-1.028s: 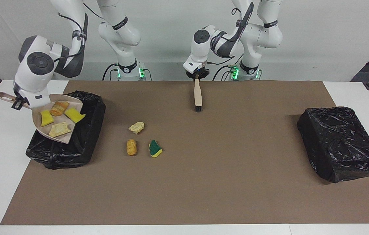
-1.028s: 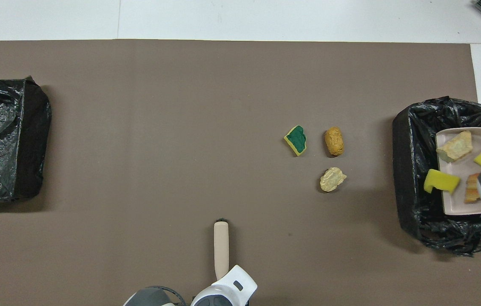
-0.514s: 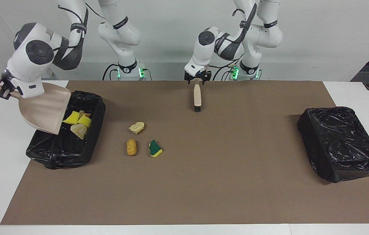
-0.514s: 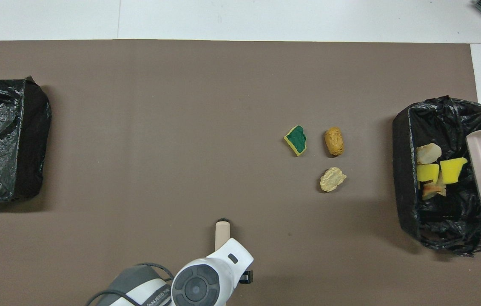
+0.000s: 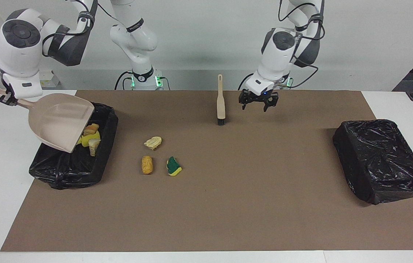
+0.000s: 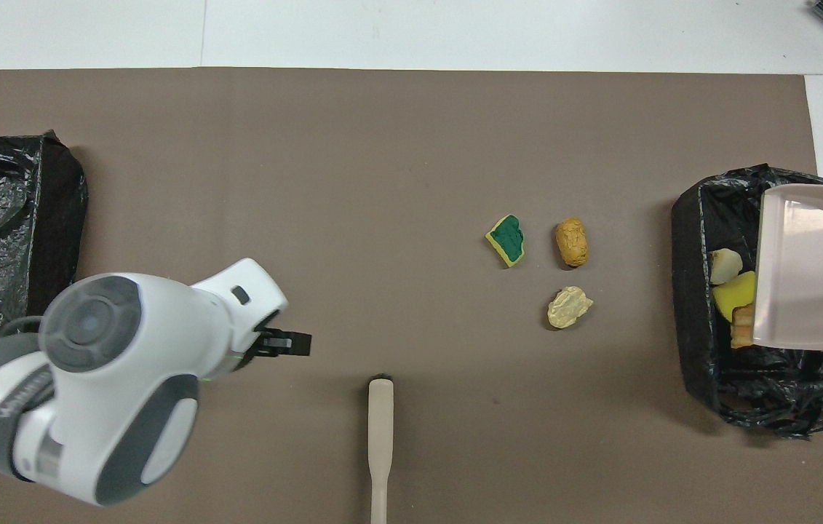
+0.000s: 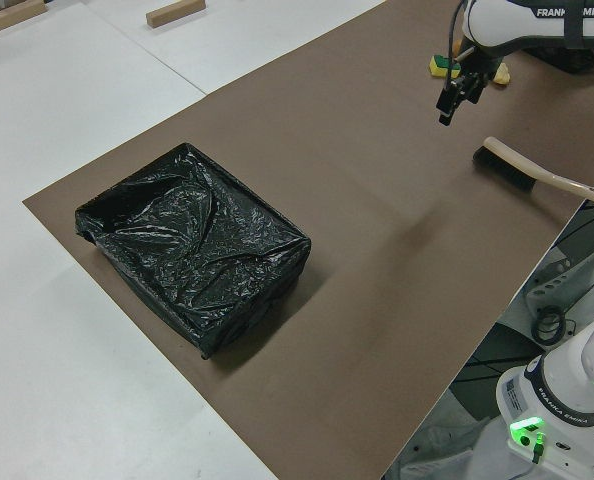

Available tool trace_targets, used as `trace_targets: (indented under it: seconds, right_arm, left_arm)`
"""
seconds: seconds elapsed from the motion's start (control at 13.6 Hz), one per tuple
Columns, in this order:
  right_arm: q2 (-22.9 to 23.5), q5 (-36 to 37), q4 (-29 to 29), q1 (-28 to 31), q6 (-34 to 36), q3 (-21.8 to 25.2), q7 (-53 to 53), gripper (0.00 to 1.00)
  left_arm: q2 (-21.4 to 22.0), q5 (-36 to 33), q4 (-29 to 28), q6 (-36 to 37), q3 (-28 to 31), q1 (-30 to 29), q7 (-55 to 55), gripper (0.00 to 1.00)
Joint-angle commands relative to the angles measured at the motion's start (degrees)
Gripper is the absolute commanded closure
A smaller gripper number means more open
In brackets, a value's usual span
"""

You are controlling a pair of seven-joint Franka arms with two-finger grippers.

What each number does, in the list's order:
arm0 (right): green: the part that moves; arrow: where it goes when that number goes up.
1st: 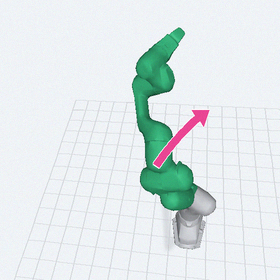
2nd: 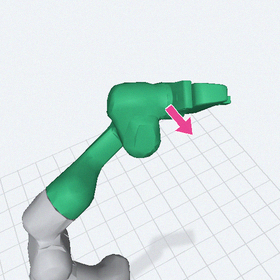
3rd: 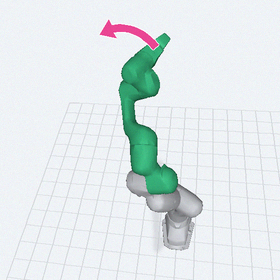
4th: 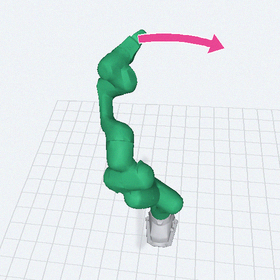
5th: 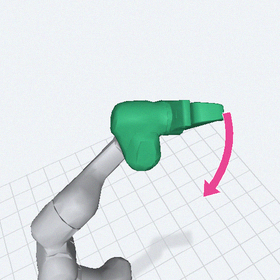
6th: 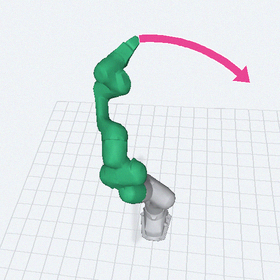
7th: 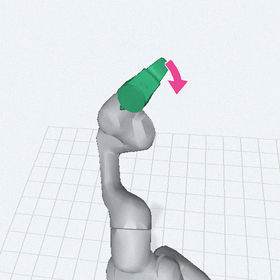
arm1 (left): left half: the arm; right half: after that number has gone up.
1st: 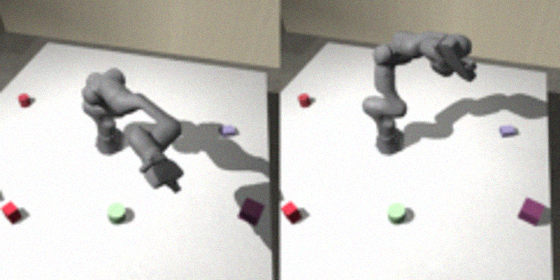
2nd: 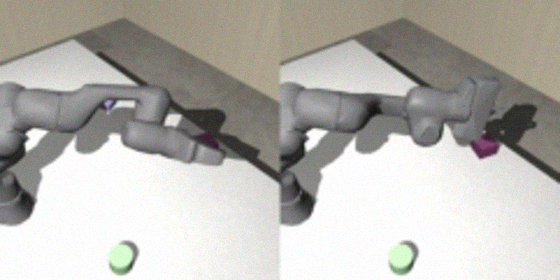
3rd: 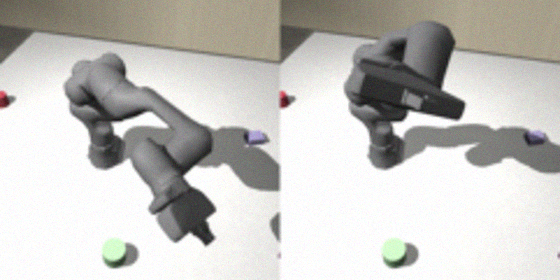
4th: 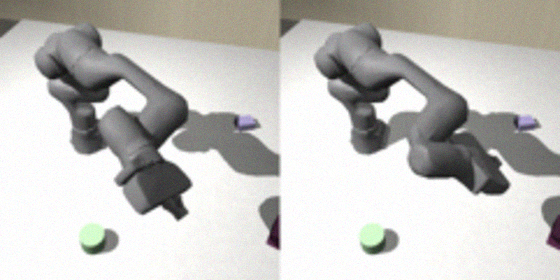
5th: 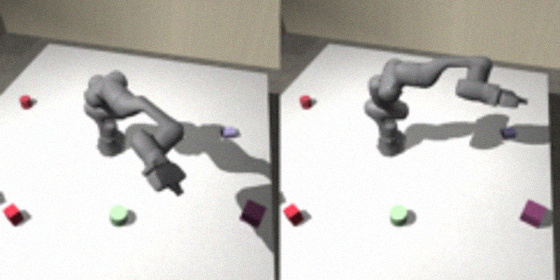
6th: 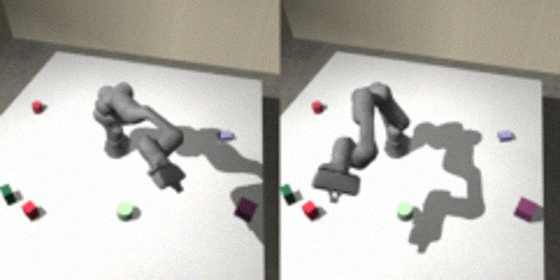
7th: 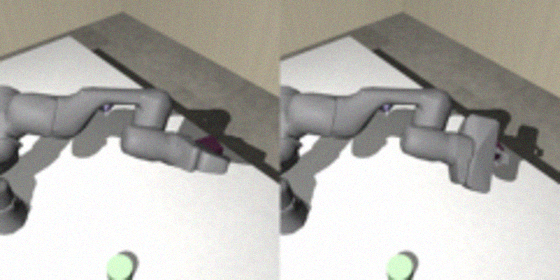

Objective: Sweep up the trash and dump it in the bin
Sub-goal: 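Return the dustpan to the table with the right gripper while the left gripper withdraws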

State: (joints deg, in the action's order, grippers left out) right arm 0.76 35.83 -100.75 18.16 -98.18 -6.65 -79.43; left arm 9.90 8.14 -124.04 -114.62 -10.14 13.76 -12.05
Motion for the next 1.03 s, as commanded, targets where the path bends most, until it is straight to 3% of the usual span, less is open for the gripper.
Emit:
trace_targets:
  seconds: [0.0, 0.37, 0.51, 0.81, 0.96]
  right_arm:
    - [0.12, -7.66, 0.55, -3.47, 3.61, -0.65, 15.64, 1.00]
    - [2.57, -21.74, 0.37, -17.52, 9.42, -0.65, 55.09, 1.00]
    - [6.52, -29.55, 1.25, -22.09, 7.23, -0.65, 69.08, 1.00]
    - [12.32, -37.82, 1.78, -31.84, -0.59, -0.65, 89.84, 1.00]
    - [17.50, -39.51, 5.63, -37.12, -1.83, -0.65, 99.16, 1.00]
  left_arm:
    - [-1.20, -2.16, 6.24, 4.48, 0.20, -7.41, 11.30, 0.00]
    - [-5.15, -5.60, 24.95, 19.84, 4.33, -10.60, 17.39, 0.00]
    - [-5.24, -5.68, 28.66, 23.55, 4.42, -11.39, 18.03, 0.00]
    - [-7.26, -5.95, 32.97, 27.60, 4.51, -10.78, 18.20, 0.00]
    - [-9.19, -5.68, 35.95, 29.97, 5.12, -10.69, 18.20, 0.00]
